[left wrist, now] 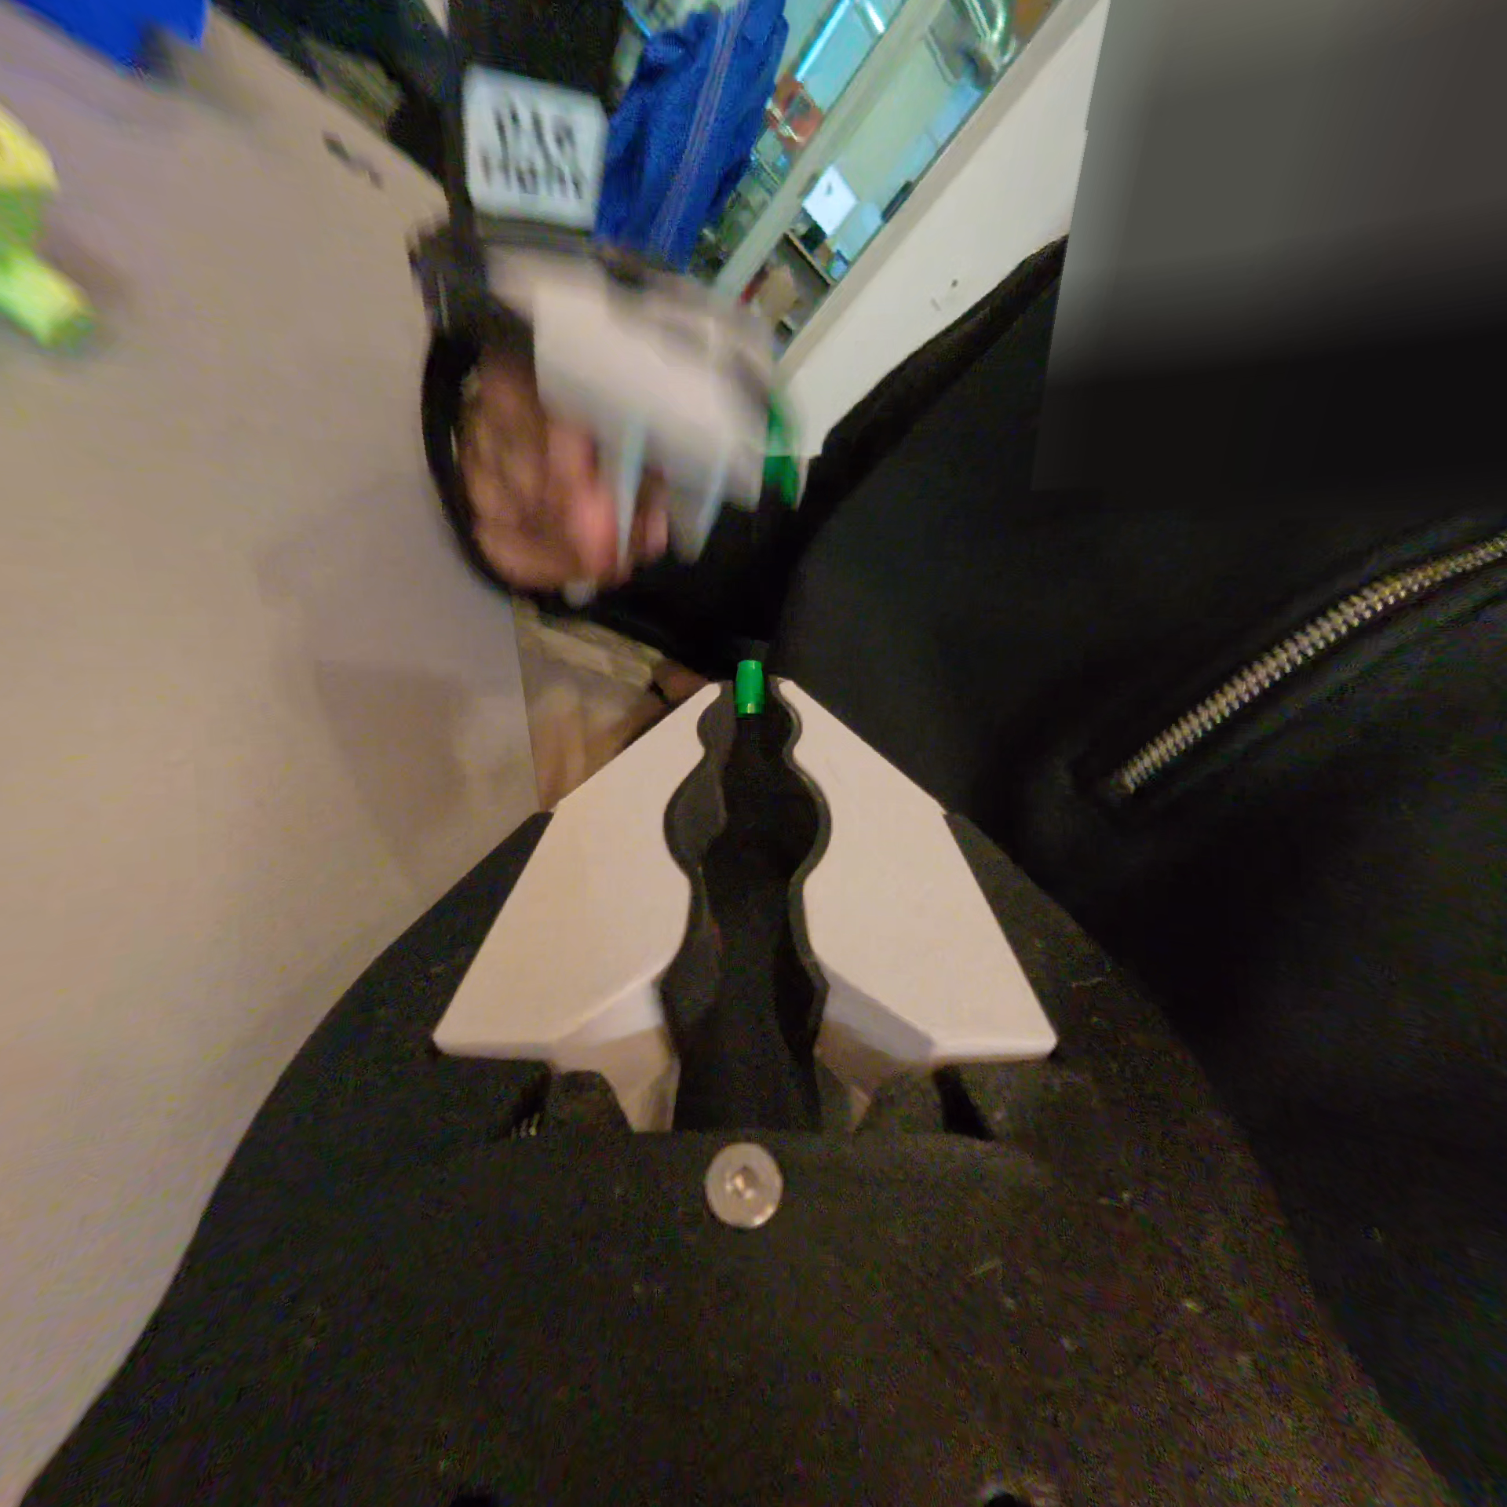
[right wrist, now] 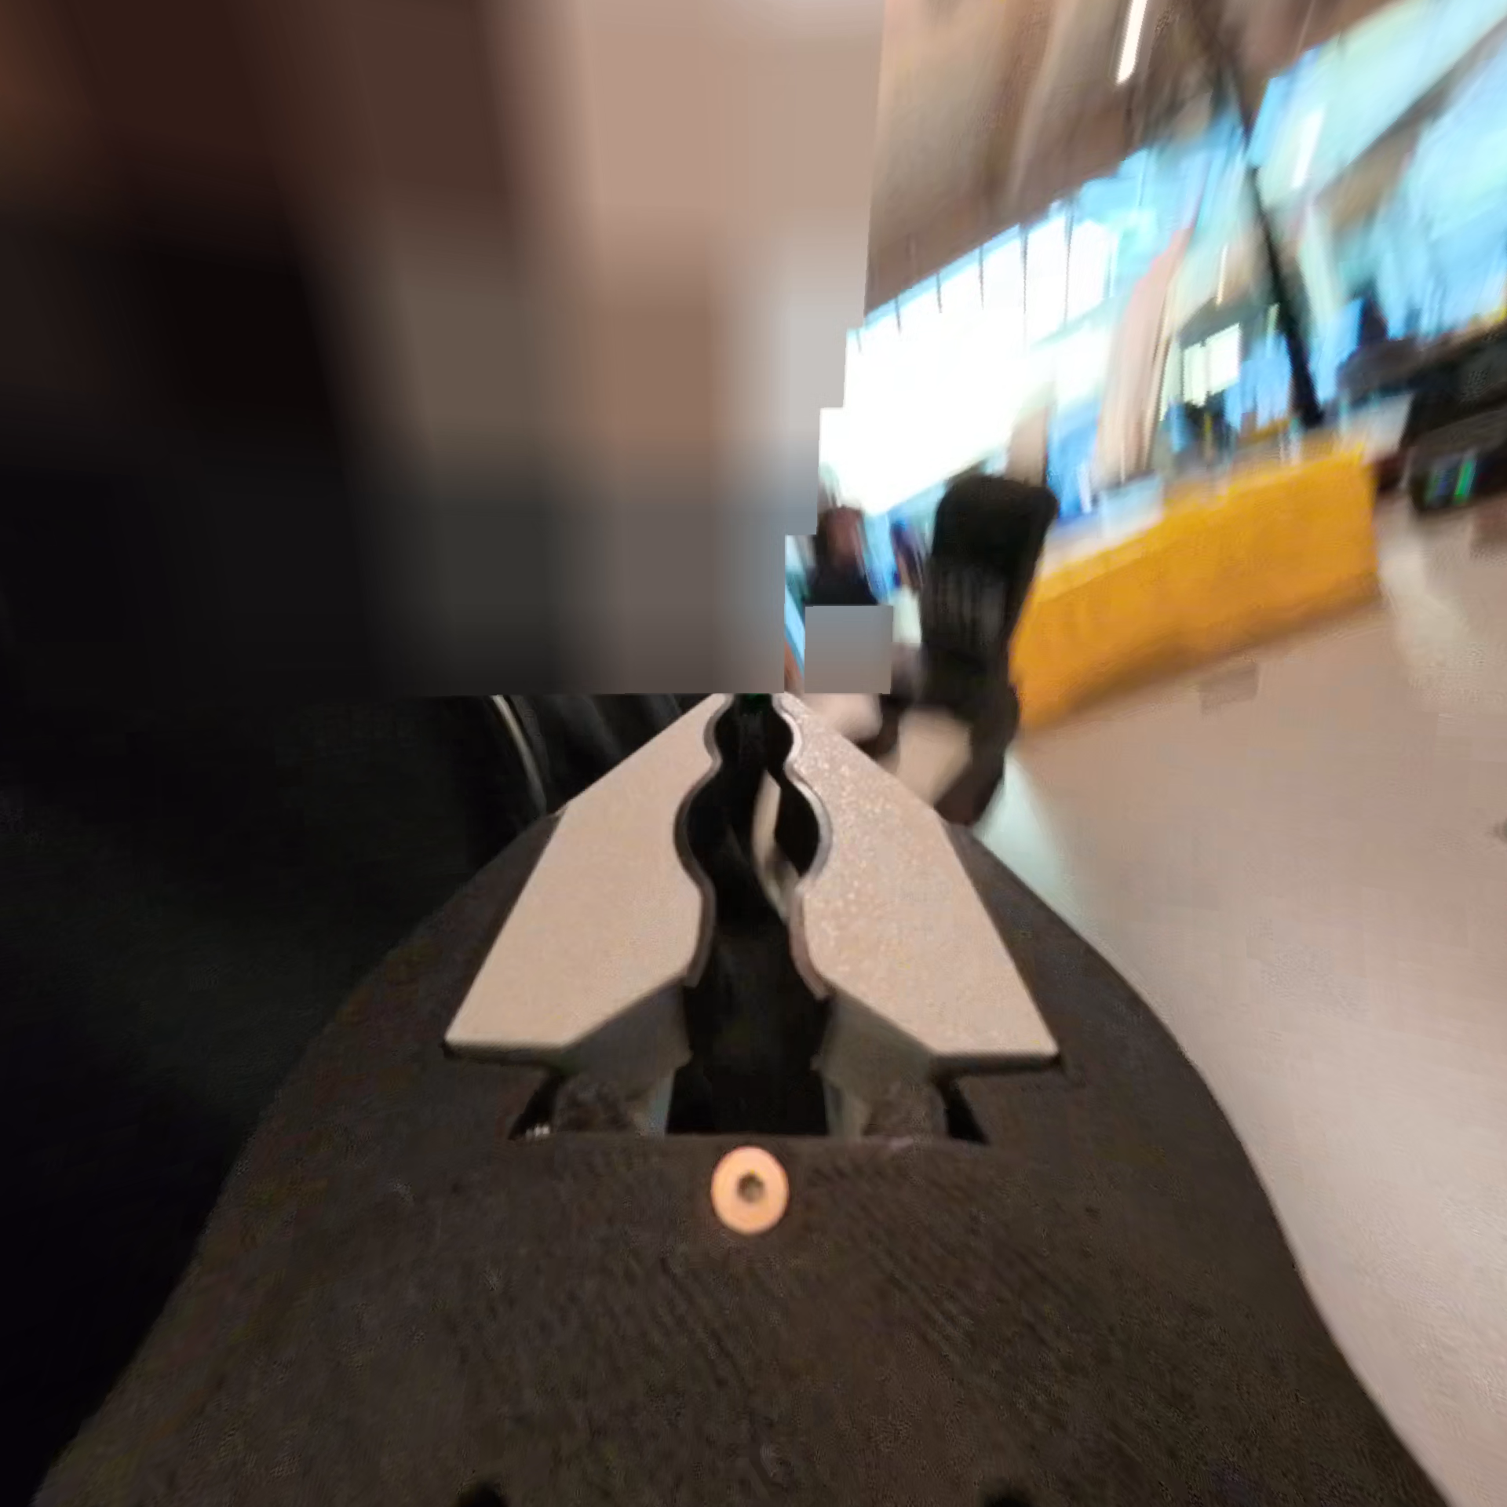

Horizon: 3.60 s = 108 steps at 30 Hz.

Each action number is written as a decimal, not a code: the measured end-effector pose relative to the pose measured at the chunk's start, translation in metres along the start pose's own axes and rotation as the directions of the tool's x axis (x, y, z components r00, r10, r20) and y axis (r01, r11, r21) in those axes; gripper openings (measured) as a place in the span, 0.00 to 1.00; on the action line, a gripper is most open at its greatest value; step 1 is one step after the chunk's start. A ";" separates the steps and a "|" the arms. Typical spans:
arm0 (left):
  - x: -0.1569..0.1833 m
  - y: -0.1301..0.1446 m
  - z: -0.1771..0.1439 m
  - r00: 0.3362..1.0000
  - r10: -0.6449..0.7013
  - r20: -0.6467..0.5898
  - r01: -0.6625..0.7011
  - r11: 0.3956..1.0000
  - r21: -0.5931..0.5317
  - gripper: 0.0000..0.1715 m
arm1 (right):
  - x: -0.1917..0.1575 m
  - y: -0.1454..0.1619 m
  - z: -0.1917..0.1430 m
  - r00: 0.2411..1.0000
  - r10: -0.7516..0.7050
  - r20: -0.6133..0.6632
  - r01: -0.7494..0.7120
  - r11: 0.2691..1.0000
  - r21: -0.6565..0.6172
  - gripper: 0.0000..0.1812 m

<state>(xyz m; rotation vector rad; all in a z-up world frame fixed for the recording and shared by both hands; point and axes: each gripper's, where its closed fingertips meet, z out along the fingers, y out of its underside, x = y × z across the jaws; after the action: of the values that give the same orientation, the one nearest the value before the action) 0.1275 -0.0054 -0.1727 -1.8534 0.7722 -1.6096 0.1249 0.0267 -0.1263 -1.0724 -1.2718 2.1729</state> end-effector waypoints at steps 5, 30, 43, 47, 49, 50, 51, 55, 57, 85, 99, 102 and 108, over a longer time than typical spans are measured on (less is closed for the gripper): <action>-0.003 -0.012 -0.033 0.985 -0.169 0.013 0.163 0.965 0.204 0.01 | 0.017 -0.027 -0.056 0.983 -0.007 -0.181 0.024 0.995 0.092 0.02; -0.230 -0.107 -0.164 0.301 0.416 0.858 -0.128 0.909 -0.396 0.02 | 0.288 -0.045 -0.046 0.629 -0.647 -0.432 -0.152 0.442 -0.884 0.03; -0.242 -0.105 -0.158 0.454 0.313 0.834 -0.094 0.948 -0.304 0.02 | 0.302 -0.023 -0.037 0.680 -0.615 -0.401 -0.166 0.403 -0.900 0.05; -0.246 -0.104 -0.156 0.439 0.332 0.835 -0.082 0.940 -0.331 0.02 | 0.297 -0.019 -0.043 0.692 -0.555 -0.461 -0.256 0.409 -0.876 0.12; -0.247 -0.106 -0.156 0.417 0.354 0.837 -0.086 0.932 -0.352 0.02 | 0.295 -0.024 -0.047 0.675 -0.557 -0.484 -0.270 0.424 -0.865 0.16; -0.248 -0.107 -0.156 0.407 0.365 0.837 -0.086 0.928 -0.363 0.02 | 0.292 -0.029 -0.049 0.662 -0.566 -0.491 -0.265 0.436 -0.860 0.16; -0.249 -0.107 -0.155 0.397 0.377 0.837 -0.084 0.923 -0.376 0.02 | 0.289 -0.034 -0.050 0.651 -0.574 -0.496 -0.254 0.451 -0.856 0.16; -0.251 -0.108 -0.152 0.365 0.437 0.822 -0.069 0.893 -0.444 0.02 | 0.263 -0.052 -0.061 0.605 -0.600 -0.524 -0.240 0.489 -0.838 0.17; -0.253 -0.108 -0.152 0.348 0.463 0.815 -0.061 0.879 -0.473 0.02 | 0.245 -0.058 -0.066 0.584 -0.620 -0.524 -0.209 0.509 -0.835 0.15; -0.143 -0.074 -0.140 0.514 0.249 0.821 -0.335 0.939 -0.075 0.10 | 0.154 -0.010 -0.045 0.388 -0.696 -0.604 0.129 0.690 -0.712 0.28; -0.104 -0.064 -0.089 0.666 0.235 0.708 -0.414 0.906 0.089 0.12 | 0.192 0.022 -0.050 0.428 -0.514 -0.743 -0.084 0.796 -0.599 0.22; -0.107 -0.065 -0.092 0.678 0.204 0.706 -0.392 0.913 0.114 0.12 | 0.193 0.026 -0.048 0.430 -0.539 -0.724 -0.087 0.774 -0.628 0.17; -0.111 -0.070 -0.097 0.716 0.114 0.688 -0.343 0.917 0.205 0.16 | 0.191 0.029 -0.042 0.473 -0.540 -0.697 -0.079 0.761 -0.643 0.09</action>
<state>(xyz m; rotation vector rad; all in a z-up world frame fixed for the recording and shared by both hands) 0.0228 0.1191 -0.1840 -1.8092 0.3632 -0.7438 0.0392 0.1621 -0.2430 -1.7584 -1.4424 0.6651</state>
